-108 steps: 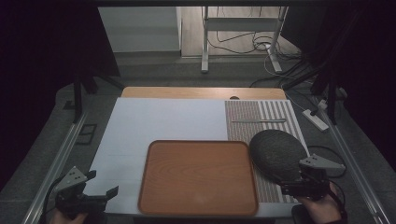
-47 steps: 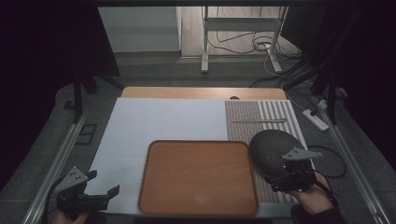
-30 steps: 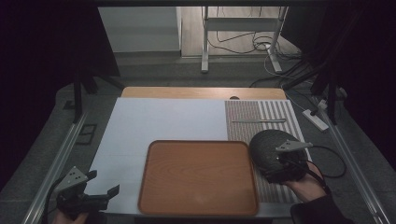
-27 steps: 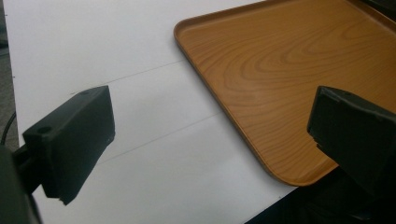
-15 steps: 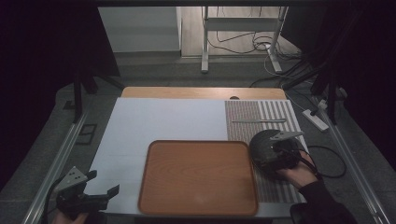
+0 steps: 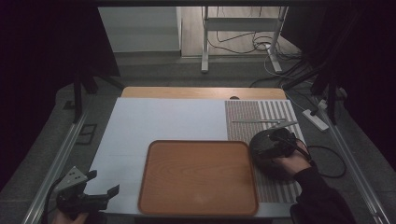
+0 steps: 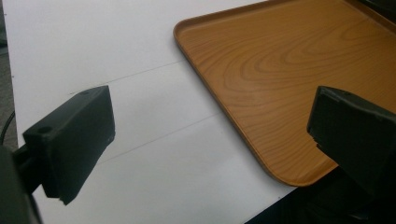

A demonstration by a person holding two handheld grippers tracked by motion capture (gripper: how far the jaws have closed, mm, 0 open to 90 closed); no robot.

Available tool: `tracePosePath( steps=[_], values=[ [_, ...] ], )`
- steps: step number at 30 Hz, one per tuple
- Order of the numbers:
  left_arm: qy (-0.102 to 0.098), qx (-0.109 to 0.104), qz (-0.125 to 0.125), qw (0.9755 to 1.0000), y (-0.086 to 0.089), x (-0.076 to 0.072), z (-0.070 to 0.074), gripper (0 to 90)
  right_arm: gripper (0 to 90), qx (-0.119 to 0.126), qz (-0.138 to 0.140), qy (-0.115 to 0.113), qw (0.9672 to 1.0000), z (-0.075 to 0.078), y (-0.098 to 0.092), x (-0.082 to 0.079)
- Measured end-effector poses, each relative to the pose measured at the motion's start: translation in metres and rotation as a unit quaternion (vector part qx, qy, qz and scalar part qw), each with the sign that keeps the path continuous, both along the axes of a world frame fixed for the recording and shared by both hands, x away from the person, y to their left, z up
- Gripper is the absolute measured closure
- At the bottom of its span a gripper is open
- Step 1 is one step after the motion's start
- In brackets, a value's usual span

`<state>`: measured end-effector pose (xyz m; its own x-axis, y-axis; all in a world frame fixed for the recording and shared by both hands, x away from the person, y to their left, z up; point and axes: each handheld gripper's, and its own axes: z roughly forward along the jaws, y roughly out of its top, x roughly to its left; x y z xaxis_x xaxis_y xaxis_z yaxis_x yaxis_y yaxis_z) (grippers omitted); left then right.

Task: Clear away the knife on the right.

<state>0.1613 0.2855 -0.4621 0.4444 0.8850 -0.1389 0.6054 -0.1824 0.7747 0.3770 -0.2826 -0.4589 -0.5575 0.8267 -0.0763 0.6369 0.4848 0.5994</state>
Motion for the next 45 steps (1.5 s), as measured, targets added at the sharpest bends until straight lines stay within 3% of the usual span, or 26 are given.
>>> tracePosePath(
  steps=[14, 33, 45],
  values=[
    [0.001, -0.002, 0.000, 1.0000, 0.000, 0.000, 0.000, 1.9, 0.0, -0.037, -0.029, 0.012, 0.9988, -0.009, 0.007, 0.041],
    [0.002, -0.003, 0.000, 1.0000, 0.001, 0.001, 0.000, 1.9, 0.0, -0.042, -0.062, 0.022, 0.9969, -0.012, -0.001, 0.084],
    [0.003, -0.003, -0.001, 1.0000, 0.001, 0.001, 0.000, 1.9, 6.8, -0.064, -0.057, 0.029, 0.9959, -0.013, 0.003, 0.103]
  ],
)
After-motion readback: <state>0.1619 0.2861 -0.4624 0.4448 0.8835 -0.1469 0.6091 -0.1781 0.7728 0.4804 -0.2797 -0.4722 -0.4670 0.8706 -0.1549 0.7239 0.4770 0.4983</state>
